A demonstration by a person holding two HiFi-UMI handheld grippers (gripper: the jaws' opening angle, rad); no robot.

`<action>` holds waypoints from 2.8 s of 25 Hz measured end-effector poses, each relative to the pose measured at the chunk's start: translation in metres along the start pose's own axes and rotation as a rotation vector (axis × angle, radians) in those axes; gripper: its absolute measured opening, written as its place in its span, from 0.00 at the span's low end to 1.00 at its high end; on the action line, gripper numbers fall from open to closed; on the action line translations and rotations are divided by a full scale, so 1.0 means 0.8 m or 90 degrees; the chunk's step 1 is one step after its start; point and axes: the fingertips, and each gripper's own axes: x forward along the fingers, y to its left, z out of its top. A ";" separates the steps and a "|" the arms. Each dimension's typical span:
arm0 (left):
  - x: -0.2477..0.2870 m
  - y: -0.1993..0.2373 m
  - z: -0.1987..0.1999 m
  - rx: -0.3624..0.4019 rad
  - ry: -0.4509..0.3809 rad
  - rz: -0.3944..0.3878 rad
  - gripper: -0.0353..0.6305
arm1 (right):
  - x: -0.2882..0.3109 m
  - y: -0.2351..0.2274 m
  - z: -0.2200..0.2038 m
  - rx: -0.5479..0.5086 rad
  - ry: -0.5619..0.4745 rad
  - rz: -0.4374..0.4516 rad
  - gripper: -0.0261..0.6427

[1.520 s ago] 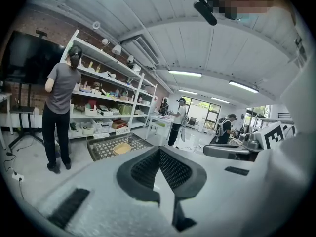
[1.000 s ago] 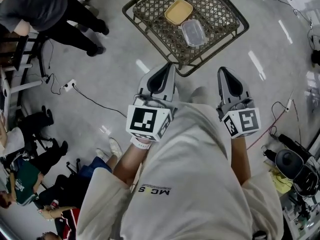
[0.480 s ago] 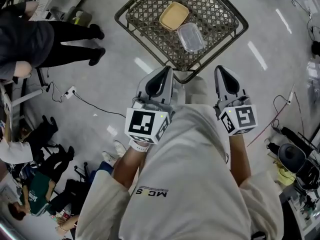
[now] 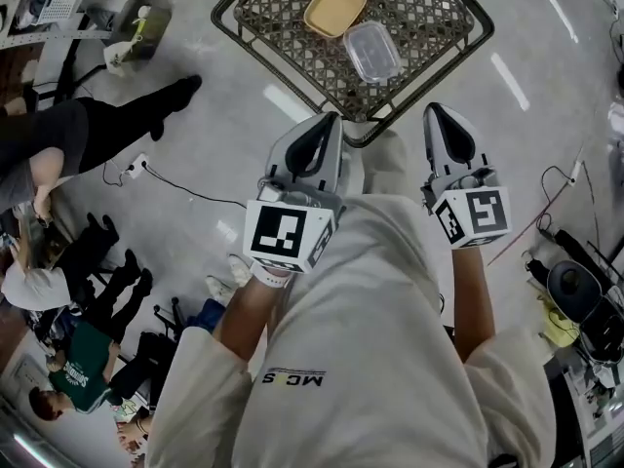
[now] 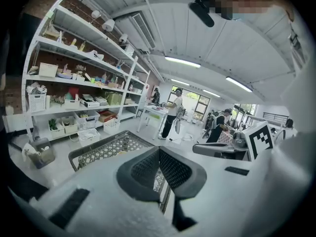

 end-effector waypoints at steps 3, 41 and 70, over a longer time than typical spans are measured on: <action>0.012 0.005 -0.009 0.005 0.014 -0.002 0.09 | 0.019 -0.009 -0.009 0.003 0.006 -0.006 0.06; 0.160 0.047 -0.170 -0.039 0.182 0.016 0.09 | 0.187 -0.148 -0.265 0.132 0.226 -0.064 0.14; 0.179 0.064 -0.188 -0.093 0.188 0.058 0.09 | 0.241 -0.171 -0.365 0.236 0.373 -0.070 0.14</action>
